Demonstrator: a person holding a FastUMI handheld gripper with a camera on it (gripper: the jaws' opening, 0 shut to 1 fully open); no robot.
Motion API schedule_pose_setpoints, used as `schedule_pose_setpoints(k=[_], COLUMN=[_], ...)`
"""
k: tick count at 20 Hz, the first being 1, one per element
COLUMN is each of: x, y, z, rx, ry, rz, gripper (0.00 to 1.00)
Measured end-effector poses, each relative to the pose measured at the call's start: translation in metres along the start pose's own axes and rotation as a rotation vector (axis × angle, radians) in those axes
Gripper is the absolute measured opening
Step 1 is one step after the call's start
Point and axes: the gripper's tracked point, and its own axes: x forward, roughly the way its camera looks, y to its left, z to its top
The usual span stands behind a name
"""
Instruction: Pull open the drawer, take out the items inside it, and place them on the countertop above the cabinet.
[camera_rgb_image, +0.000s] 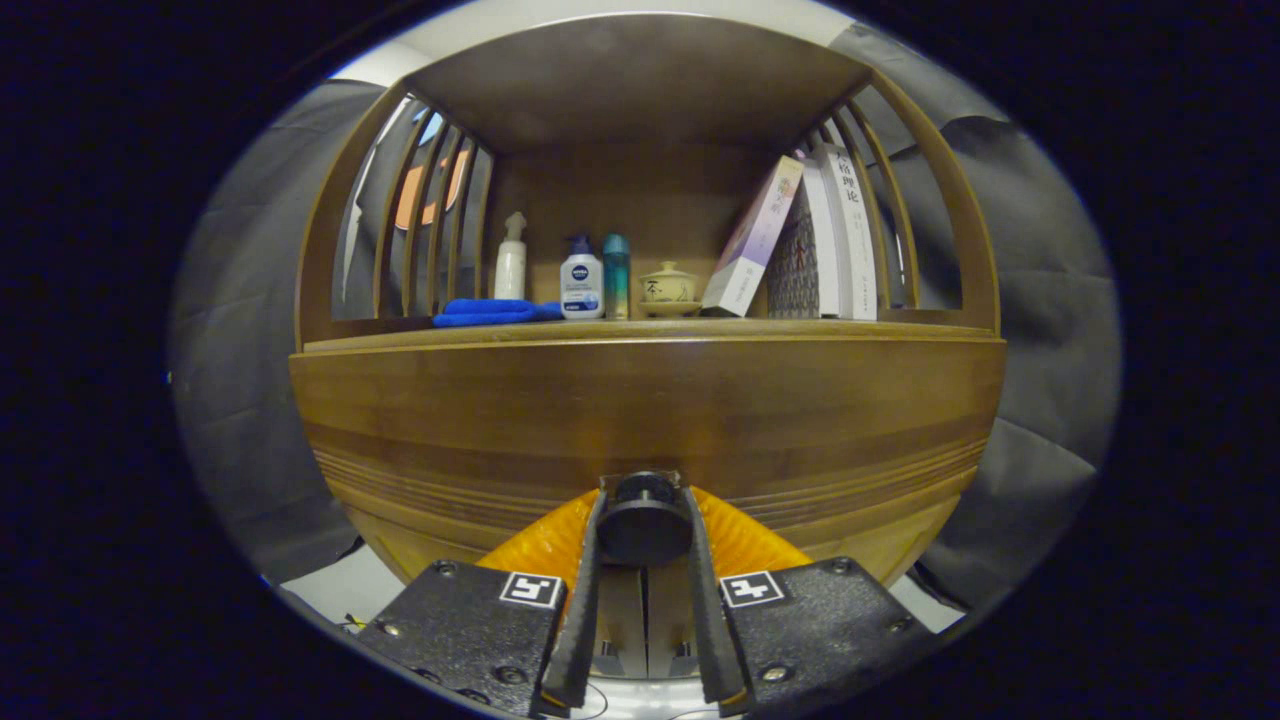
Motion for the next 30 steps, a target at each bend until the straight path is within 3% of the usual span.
schedule_pose_setpoints(k=[8, 30], x=[-0.025, -0.175], y=[0.0, -0.001], z=[-0.005, -0.046], rx=[0.031, 0.039], ry=[0.011, 0.056], rz=[0.005, 0.079], gripper=[0.35, 0.35])
